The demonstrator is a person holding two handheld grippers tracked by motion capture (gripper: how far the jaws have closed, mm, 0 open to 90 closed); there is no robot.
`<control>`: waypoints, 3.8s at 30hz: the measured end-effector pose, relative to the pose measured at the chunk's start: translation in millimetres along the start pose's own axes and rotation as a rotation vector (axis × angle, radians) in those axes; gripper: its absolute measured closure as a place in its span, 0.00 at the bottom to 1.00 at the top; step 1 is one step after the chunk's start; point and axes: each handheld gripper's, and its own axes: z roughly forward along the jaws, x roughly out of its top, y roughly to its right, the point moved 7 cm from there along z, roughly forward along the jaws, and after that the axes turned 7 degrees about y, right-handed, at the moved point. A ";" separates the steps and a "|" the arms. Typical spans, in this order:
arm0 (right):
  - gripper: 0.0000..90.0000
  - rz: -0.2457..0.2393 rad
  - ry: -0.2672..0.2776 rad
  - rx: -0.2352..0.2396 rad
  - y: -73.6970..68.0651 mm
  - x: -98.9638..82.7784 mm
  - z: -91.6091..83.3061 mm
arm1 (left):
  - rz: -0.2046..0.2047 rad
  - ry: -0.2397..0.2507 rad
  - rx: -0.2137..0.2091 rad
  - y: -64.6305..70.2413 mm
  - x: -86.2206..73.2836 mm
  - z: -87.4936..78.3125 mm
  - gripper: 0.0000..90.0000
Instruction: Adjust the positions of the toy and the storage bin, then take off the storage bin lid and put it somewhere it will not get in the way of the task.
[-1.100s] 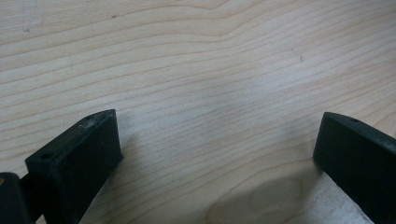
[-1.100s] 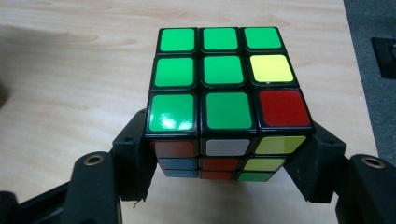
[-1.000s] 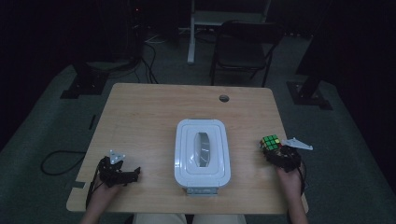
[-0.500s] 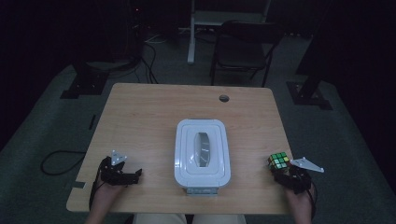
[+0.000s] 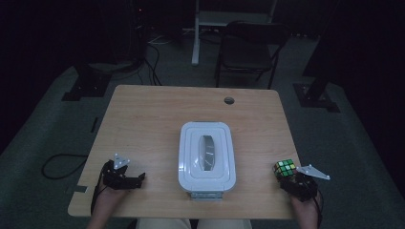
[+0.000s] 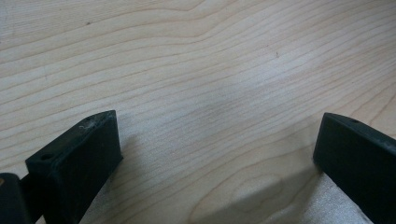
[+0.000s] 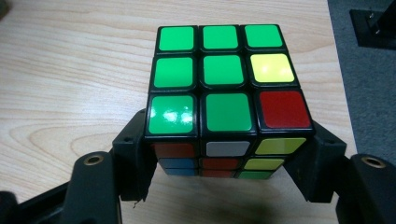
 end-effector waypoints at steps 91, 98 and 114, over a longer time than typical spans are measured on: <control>0.14 -0.218 -0.066 0.231 -109.7 21.3 69.5 | 0.005 -0.003 -0.004 0.6 -1.7 -2.1 0.02; 0.14 -0.218 -0.066 0.231 -109.7 21.3 69.5 | 0.014 -0.002 -0.018 -1.1 -1.6 -2.3 0.02; 0.14 -0.217 -0.067 0.232 -109.6 21.3 69.5 | 0.037 0.052 -0.104 13.3 33.1 -26.7 0.02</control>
